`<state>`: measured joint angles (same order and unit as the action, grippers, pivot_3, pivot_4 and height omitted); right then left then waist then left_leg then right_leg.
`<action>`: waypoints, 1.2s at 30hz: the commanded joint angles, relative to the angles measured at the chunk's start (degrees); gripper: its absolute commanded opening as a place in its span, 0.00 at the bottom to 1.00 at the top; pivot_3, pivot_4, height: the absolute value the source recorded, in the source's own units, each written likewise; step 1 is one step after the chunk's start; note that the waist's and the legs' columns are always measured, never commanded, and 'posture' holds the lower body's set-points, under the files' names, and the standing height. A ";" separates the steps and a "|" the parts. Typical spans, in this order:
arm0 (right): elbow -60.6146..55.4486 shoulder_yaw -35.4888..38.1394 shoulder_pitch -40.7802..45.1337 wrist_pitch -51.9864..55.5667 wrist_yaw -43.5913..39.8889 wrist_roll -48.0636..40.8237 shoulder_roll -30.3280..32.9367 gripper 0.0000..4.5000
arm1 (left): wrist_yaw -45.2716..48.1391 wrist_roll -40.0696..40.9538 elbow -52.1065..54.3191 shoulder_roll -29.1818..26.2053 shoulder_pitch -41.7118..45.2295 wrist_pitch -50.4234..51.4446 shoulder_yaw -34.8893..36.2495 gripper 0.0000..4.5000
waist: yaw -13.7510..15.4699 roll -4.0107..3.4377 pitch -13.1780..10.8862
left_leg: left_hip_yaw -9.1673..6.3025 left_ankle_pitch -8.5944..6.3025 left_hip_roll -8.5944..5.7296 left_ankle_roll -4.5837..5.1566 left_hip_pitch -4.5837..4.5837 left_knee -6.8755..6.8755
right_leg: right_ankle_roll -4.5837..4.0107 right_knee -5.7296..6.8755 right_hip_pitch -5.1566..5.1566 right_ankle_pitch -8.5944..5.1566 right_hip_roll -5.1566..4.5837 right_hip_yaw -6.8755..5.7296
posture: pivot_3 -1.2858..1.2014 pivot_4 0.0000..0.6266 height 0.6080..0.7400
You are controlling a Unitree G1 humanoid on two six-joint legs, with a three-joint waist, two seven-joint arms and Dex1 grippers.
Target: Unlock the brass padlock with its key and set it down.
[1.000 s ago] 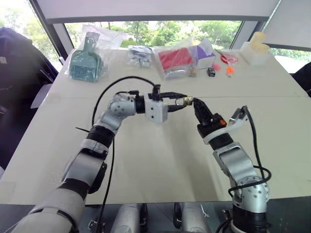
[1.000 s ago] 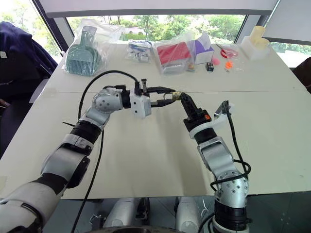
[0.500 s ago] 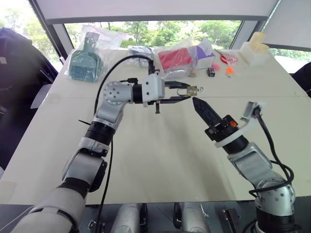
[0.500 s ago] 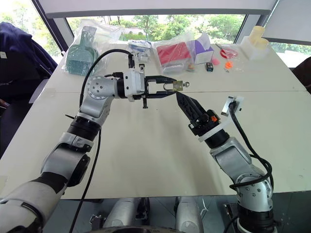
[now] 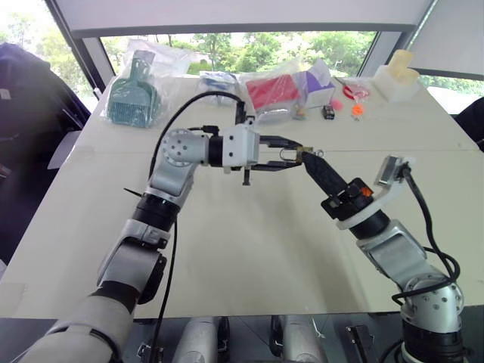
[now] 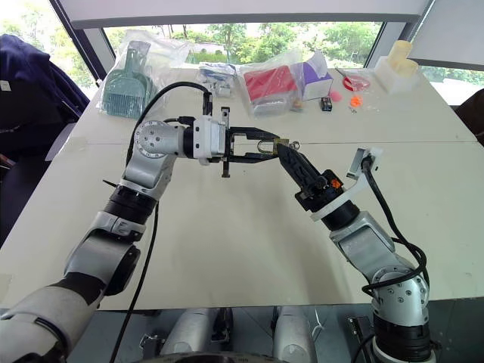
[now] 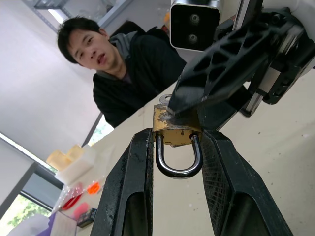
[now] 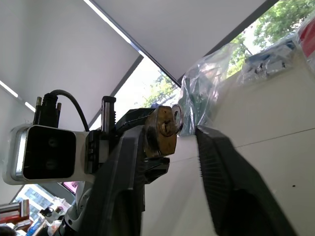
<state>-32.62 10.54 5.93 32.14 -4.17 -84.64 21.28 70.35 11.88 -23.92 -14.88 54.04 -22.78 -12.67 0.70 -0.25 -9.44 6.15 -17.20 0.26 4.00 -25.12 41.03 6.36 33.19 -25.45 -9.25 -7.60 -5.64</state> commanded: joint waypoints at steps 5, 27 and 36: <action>-0.98 -0.58 0.79 -0.11 0.14 -0.16 -0.67 0.01 | 0.17 0.80 2.53 0.53 0.31 -0.44 0.06 0.17 | 0.03 0.00 0.00 | 0.00 0.00 -0.01 0.00 0.00 0.01 | 0.00 0.00 0.01 0.00 0.00 0.00 | 0.52 0.24 0.96; -0.90 -0.59 0.56 -0.67 -0.12 1.28 -0.93 0.00 | -1.99 6.51 8.69 -4.16 -1.42 23.47 4.60 0.82 | 0.01 -0.01 0.00 | -0.02 0.01 -0.03 -0.01 0.00 0.02 | -0.02 -0.01 0.03 -0.01 0.00 0.00 | 0.52 0.24 0.96; -2.57 -1.48 0.22 -0.25 0.24 0.76 -1.00 0.00 | -3.68 5.26 4.40 -1.88 0.10 20.80 4.69 0.82 | 0.04 -0.01 0.00 | -0.02 0.02 -0.02 -0.04 0.01 0.01 | -0.02 0.00 0.02 -0.01 0.01 0.00 | 0.52 0.24 0.96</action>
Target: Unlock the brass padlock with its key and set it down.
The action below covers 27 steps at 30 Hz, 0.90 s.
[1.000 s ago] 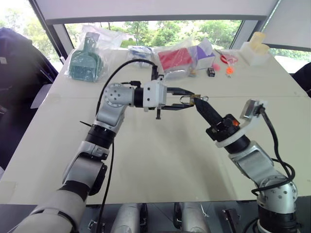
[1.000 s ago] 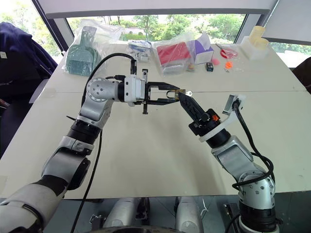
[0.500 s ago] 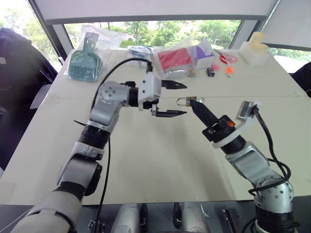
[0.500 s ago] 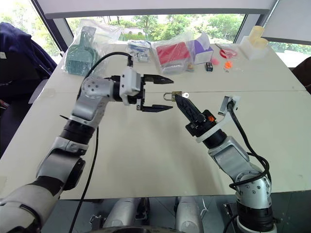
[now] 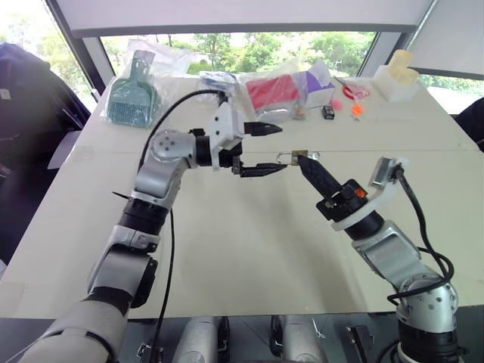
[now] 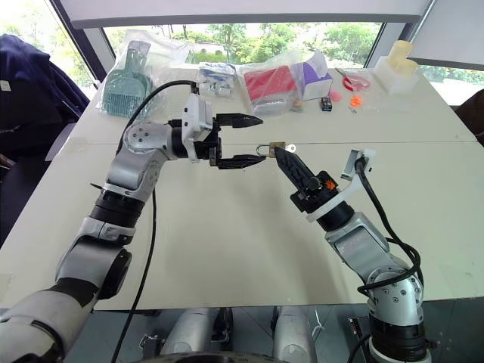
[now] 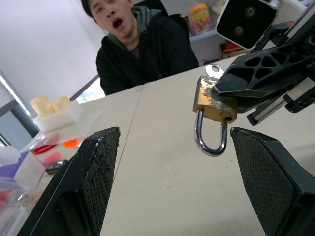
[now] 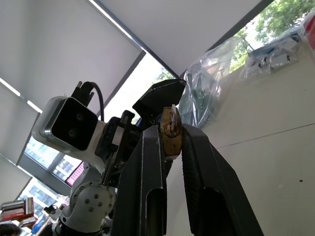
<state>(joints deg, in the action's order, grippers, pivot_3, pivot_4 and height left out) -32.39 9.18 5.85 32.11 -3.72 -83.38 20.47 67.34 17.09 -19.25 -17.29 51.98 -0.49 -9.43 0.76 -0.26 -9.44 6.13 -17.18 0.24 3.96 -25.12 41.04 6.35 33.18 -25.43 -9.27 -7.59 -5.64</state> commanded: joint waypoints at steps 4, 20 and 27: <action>-3.85 -1.19 -0.27 -0.07 -0.27 -0.75 -0.46 0.00 | -0.95 -0.47 -2.86 1.35 3.18 -3.35 1.60 0.82 | -0.01 0.00 0.00 | 0.00 0.00 0.00 0.00 0.00 0.00 | 0.00 0.00 0.00 0.00 0.00 0.00 | 0.52 0.24 0.96; -3.75 -2.55 -1.57 -0.82 -0.54 0.50 -1.35 0.00 | -0.28 -3.47 -9.68 1.81 4.69 -11.40 1.24 0.82 | -0.03 0.00 0.00 | 0.00 -0.01 0.00 0.01 0.00 0.00 | 0.00 -0.01 -0.01 0.00 -0.03 0.00 | 0.52 0.24 0.96; -3.15 -2.55 -1.40 -0.69 -0.92 0.74 -1.57 0.00 | -1.82 -4.16 -10.52 2.00 5.14 -12.32 1.59 0.82 | -0.02 0.00 0.00 | 0.00 -0.01 0.00 0.01 0.00 0.00 | 0.00 -0.01 -0.02 0.00 -0.03 0.00 | 0.52 0.24 0.96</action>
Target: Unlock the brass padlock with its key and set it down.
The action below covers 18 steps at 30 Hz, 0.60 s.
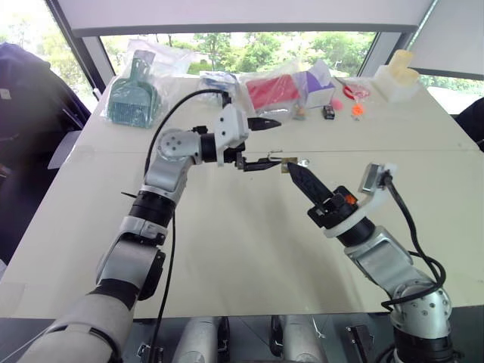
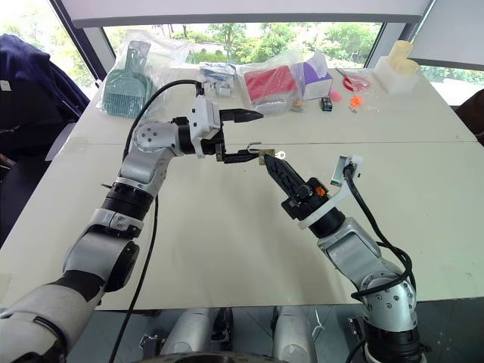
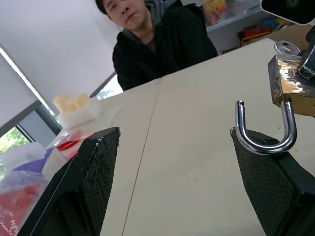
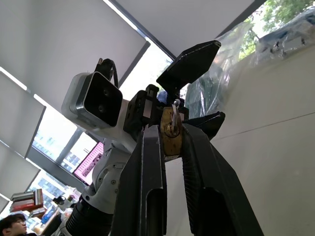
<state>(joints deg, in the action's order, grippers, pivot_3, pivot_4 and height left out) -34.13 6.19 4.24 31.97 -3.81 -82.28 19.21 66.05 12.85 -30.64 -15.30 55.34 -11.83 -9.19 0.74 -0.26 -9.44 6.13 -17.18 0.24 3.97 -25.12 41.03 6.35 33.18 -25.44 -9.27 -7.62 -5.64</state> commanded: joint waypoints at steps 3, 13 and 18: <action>-0.95 0.63 0.29 -0.54 -0.62 -0.49 -0.47 0.00 | -0.88 -0.48 0.09 -0.25 1.74 -1.27 1.24 0.82 | -0.02 0.00 0.00 | 0.00 0.00 0.00 0.00 0.00 0.00 | 0.00 0.00 0.00 0.00 0.00 0.00 | 0.52 0.24 0.96; 15.26 2.50 4.60 3.01 7.35 0.49 -0.44 0.00 | -0.16 2.98 11.12 -8.35 -6.03 21.23 2.40 0.82 | -0.51 -0.09 -0.05 | 0.01 0.01 0.02 -0.01 0.01 -0.04 | 0.01 0.03 -0.03 0.00 0.02 0.00 | 0.52 0.24 0.96; 26.59 3.96 10.74 7.16 7.59 0.30 -0.56 0.00 | -2.15 12.59 30.30 -12.98 -15.07 41.20 5.39 0.82 | -0.87 -0.16 -0.11 | 0.01 0.26 0.03 -0.44 -0.01 -0.05 | 0.04 0.04 -0.03 0.02 0.02 0.01 | 0.52 0.24 0.96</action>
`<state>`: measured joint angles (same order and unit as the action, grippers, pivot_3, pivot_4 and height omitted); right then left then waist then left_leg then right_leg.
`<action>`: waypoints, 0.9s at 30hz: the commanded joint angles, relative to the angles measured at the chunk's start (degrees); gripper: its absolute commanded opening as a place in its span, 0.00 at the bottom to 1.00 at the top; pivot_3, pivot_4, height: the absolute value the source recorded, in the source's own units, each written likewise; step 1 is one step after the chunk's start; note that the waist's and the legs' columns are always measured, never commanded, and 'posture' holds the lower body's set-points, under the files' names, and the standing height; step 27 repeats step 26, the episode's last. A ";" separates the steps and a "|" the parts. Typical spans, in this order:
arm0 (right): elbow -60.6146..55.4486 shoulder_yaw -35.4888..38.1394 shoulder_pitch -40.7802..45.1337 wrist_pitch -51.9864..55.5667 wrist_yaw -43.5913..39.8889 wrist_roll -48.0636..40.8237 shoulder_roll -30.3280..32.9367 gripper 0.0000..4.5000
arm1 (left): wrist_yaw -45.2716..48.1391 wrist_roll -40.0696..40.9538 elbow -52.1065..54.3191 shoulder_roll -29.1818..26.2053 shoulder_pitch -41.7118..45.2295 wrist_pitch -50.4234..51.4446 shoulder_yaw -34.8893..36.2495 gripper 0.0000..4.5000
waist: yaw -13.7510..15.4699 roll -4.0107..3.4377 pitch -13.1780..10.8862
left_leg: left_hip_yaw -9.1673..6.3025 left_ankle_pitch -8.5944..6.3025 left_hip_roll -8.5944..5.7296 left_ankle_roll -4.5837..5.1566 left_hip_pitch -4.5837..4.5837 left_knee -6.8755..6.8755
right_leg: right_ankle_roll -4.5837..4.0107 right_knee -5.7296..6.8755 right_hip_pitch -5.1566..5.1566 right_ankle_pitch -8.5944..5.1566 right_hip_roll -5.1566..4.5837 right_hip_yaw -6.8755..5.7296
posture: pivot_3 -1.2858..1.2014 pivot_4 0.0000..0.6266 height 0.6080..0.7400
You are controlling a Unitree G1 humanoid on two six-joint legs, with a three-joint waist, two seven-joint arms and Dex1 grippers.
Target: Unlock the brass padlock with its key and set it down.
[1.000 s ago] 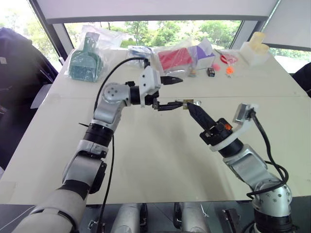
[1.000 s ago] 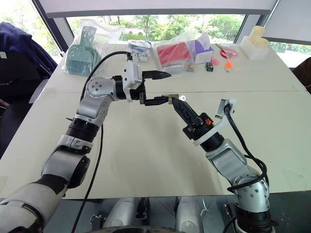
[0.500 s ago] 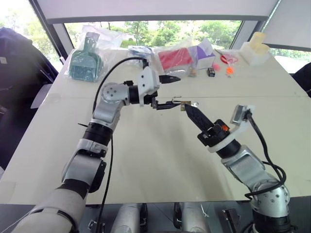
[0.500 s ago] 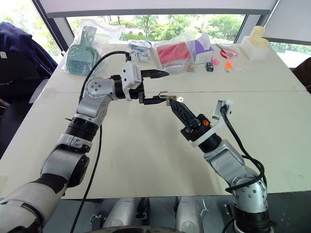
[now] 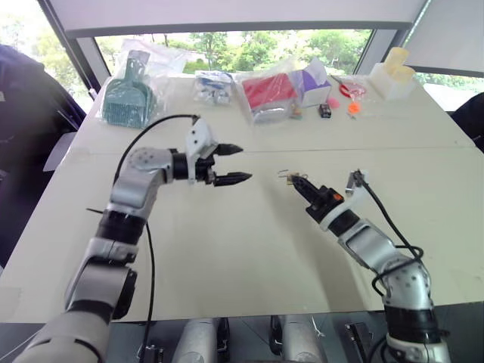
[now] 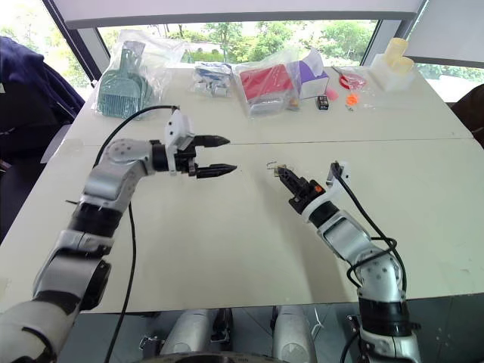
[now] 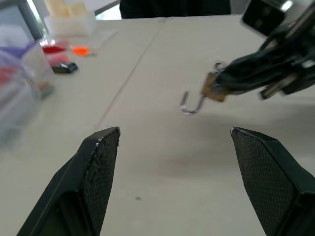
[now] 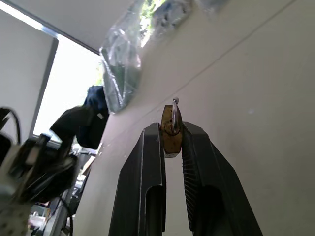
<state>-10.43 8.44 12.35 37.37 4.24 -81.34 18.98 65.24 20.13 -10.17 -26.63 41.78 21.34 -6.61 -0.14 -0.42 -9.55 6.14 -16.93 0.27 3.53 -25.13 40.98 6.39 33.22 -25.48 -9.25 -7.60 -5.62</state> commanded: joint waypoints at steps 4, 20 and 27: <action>14.81 1.17 9.85 4.92 -1.87 3.51 -1.18 0.00 | -5.91 7.56 19.15 -4.01 -7.71 14.12 4.91 0.82 | -0.50 -0.05 -0.02 | -0.02 0.00 -0.02 -0.01 0.03 0.00 | -0.05 0.00 0.04 -0.03 0.00 0.01 | 0.52 0.24 0.96; -2.72 -1.63 3.65 14.45 -12.54 25.27 13.70 0.99 | -11.10 5.38 21.18 -5.90 -10.69 13.10 3.85 0.82 | 1.06 -0.15 0.00 | -0.01 0.05 -0.04 -0.13 0.06 -0.03 | -0.05 -0.03 0.07 -0.05 0.01 0.00 | 0.52 0.24 0.96; -22.80 7.92 -12.49 13.80 -21.97 21.11 22.68 0.99 | -12.86 6.50 22.49 -5.88 -13.04 16.18 3.83 0.82 | 0.77 -0.17 -0.02 | -0.01 0.02 -0.06 -0.11 0.02 -0.05 | -0.03 -0.08 0.01 -0.06 -0.03 0.00 | 0.52 0.24 0.96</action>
